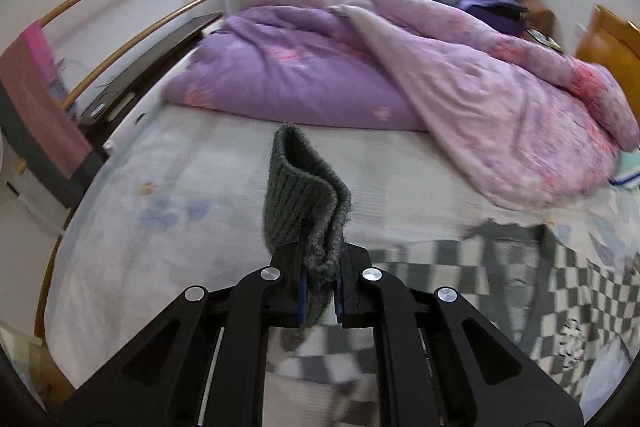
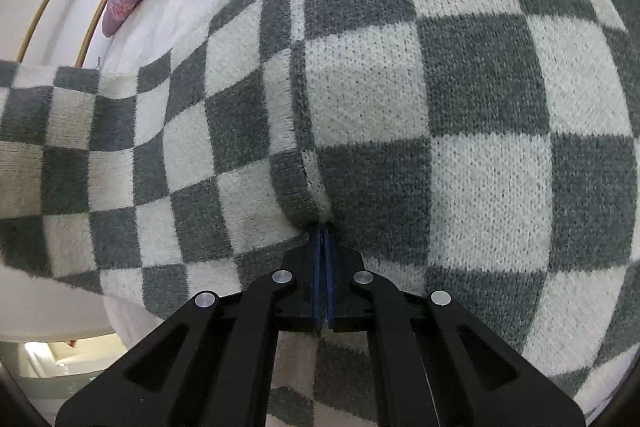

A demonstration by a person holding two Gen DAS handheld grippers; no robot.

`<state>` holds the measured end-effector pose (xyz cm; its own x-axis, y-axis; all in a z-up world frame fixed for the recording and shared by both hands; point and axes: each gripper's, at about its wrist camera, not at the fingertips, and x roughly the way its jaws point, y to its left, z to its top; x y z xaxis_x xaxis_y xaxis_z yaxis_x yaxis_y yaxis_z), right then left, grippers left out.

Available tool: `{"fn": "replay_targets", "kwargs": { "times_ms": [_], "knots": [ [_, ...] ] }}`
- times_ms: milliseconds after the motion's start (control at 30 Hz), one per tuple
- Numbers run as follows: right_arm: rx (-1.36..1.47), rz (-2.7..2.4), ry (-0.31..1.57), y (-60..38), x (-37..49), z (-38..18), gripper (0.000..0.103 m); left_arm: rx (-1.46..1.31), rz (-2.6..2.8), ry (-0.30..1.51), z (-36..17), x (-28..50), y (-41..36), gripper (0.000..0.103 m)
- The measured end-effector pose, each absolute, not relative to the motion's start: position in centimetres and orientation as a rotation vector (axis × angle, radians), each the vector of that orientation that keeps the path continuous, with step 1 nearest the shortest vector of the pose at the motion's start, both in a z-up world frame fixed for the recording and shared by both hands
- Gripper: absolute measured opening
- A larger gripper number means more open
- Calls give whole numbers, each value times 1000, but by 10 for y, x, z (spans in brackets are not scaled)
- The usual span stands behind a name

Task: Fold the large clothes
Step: 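Lift the sleeve cuff with the left tool and lay it across the cardigan front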

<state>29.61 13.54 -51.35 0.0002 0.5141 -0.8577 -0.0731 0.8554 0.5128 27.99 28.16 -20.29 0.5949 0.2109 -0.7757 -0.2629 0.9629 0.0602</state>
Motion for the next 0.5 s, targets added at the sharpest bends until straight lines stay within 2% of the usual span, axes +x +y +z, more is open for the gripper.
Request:
{"fn": "replay_targets", "kwargs": {
  "times_ms": [100, 133, 200, 333, 500],
  "knots": [
    [475, 496, 1557, 118, 300, -517, 1, -33, 217, 907, -204, 293, 223, 10],
    [535, 515, 1565, 109, 302, -515, 4, -17, 198, 912, -206, 298, 204, 10],
    [685, 589, 1498, 74, 302, -500, 4, 3, 164, 918, -212, 301, 173, 10],
    [705, 531, 1388, -19, 290, -468, 4, 34, 61, 945, -234, 307, 94, 10],
    [716, 272, 1312, -162, 251, -455, 4, 71, -64, 1011, -284, 312, -3, 10]
  ]
}}
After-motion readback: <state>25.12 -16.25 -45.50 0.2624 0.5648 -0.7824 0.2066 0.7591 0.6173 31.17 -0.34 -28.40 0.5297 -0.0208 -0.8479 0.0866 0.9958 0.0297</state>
